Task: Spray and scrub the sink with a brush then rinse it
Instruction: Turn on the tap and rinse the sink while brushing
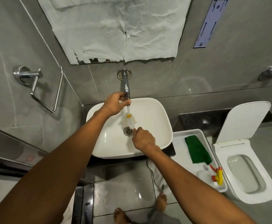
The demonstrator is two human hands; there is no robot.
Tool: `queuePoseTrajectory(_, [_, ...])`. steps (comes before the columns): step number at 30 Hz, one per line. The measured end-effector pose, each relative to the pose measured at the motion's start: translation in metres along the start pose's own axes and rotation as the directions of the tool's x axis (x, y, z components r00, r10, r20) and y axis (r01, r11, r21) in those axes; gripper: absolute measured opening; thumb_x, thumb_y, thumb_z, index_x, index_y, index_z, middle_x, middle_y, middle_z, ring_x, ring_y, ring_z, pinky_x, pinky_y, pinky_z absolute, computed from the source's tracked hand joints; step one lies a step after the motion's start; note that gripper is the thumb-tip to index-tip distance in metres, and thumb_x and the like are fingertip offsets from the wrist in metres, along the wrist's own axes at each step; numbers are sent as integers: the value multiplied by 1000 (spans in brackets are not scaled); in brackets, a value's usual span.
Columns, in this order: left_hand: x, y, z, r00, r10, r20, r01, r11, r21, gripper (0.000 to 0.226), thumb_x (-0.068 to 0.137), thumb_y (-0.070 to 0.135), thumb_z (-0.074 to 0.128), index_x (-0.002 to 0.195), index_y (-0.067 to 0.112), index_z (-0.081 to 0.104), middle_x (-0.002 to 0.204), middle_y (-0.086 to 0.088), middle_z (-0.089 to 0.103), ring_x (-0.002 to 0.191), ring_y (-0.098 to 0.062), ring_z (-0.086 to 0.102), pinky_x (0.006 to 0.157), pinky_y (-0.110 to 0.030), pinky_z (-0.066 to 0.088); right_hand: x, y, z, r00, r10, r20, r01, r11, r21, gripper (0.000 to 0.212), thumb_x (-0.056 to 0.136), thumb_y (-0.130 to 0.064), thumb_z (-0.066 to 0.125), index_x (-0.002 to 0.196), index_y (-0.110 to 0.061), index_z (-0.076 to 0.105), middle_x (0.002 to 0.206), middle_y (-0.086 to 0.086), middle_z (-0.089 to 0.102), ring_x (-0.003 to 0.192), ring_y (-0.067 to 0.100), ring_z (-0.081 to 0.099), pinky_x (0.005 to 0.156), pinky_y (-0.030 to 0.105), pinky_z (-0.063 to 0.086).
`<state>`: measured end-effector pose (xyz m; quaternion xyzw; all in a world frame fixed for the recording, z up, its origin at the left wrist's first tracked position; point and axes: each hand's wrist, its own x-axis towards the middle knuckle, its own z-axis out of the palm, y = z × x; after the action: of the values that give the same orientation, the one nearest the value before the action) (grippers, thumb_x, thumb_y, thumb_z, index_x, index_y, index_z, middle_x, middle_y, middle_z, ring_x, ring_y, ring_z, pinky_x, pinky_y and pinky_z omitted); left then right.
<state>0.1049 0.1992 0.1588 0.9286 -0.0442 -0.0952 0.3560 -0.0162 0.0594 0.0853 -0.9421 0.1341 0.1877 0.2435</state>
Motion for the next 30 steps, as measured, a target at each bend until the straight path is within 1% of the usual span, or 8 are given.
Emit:
queuePoseTrajectory(10, [-7,4,1,994,-51,93,82,921,-380,37,103,8,70,138,-2,64,135,-22,72,107,-21,68,82,-9,52,7,-7,-9,998,-62,30,59,994,91,47,111,-40,36,123,-5,65,126,16,69,118,39,64,86,40,46])
queuePoseTrajectory(13, [-6,7,-2,992,-64,108,99,930,-355,37,102,11,72,137,0,66,132,-18,73,107,-18,66,97,-23,46,4,-2,-8,996,-61,58,39,945,325,52,113,-40,33,110,-6,73,107,12,73,102,34,64,87,38,47])
queuePoseTrajectory(17, [-7,7,-2,992,-70,107,104,931,-350,38,102,15,73,137,4,67,132,-13,72,113,-19,64,103,-30,43,2,9,-3,941,17,339,-309,457,834,50,114,-42,36,99,-14,73,64,-5,43,50,12,34,47,23,31])
queuePoseTrajectory(20, [-8,4,-1,993,-66,96,96,931,-353,39,102,15,73,139,4,67,136,-14,72,113,-19,65,104,-29,43,4,18,-5,857,-103,505,-493,120,862,42,115,-37,40,99,-12,69,52,-8,30,39,6,20,40,19,17])
queuePoseTrajectory(22, [-7,4,-1,993,-66,95,95,931,-352,39,102,15,73,139,4,66,137,-14,72,116,-21,66,108,-30,45,5,22,-5,872,-86,481,-461,181,869,40,114,-36,43,105,-9,71,54,-7,31,43,7,21,43,21,18])
queuePoseTrajectory(25, [-5,3,0,993,-67,99,98,931,-350,40,102,16,73,139,4,66,137,-16,72,128,-29,68,118,-38,46,7,23,-4,974,20,225,-193,592,782,45,111,-37,47,118,-3,76,73,1,54,62,17,47,57,27,38])
queuePoseTrajectory(27, [-4,2,1,993,-70,96,99,932,-348,42,101,15,73,140,3,65,136,-17,72,130,-31,69,118,-39,47,7,22,-2,999,-32,18,21,904,427,48,112,-40,41,119,-6,74,100,13,73,94,33,66,81,37,52])
queuePoseTrajectory(30, [-3,0,4,993,-79,92,107,926,-361,42,101,15,74,140,4,65,136,-17,73,128,-33,71,113,-36,48,4,19,2,985,-91,-150,98,995,35,44,112,-40,35,117,-10,66,111,17,75,105,42,68,86,43,51])
